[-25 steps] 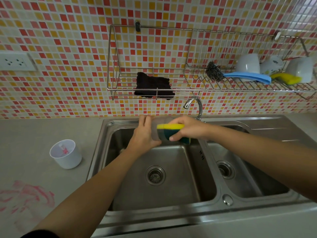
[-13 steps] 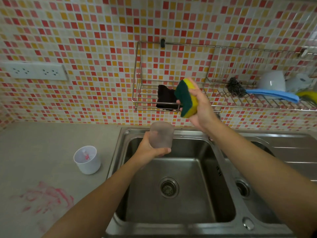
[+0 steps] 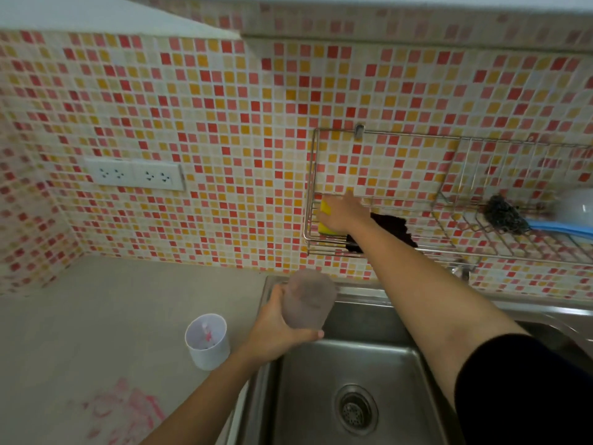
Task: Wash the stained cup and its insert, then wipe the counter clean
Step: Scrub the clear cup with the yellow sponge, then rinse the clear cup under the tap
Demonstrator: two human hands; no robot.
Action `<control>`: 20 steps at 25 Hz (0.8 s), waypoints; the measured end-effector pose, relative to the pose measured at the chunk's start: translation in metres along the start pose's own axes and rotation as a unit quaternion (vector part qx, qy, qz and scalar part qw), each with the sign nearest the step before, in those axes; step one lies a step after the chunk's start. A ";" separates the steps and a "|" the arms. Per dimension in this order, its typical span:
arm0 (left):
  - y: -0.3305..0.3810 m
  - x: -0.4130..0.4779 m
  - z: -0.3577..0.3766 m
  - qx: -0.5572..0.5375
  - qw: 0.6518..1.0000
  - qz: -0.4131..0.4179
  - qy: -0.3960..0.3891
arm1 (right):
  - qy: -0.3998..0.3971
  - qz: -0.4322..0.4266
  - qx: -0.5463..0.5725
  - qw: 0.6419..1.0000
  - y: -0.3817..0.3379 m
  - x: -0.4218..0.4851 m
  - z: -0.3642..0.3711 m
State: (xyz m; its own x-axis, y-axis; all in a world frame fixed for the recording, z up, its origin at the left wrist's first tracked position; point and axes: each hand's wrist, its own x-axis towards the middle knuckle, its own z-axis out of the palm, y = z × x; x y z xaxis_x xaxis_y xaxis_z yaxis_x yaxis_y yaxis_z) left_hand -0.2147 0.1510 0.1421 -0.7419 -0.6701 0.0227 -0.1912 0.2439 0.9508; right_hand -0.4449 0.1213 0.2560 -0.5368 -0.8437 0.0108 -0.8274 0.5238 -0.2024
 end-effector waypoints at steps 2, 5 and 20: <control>-0.001 -0.001 -0.004 0.000 1.000 0.004 -0.001 | -0.014 0.004 -0.062 0.998 0.001 0.005 0.007; -0.003 0.002 0.000 0.010 1.000 0.011 -0.014 | -0.009 0.009 -0.075 0.997 0.004 0.004 0.004; 0.002 0.047 0.196 -0.087 0.987 -0.009 -0.134 | 0.511 0.071 0.338 0.787 0.242 -0.161 0.046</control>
State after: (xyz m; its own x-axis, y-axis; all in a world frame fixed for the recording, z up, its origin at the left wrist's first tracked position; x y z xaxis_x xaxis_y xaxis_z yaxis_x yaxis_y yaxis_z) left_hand -0.3764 0.2574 0.0846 -0.8874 -0.4577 -0.0558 -0.1108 0.0941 0.9894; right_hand -0.5511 0.3779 0.1608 -0.7540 -0.0667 0.6534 -0.6559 0.1303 -0.7435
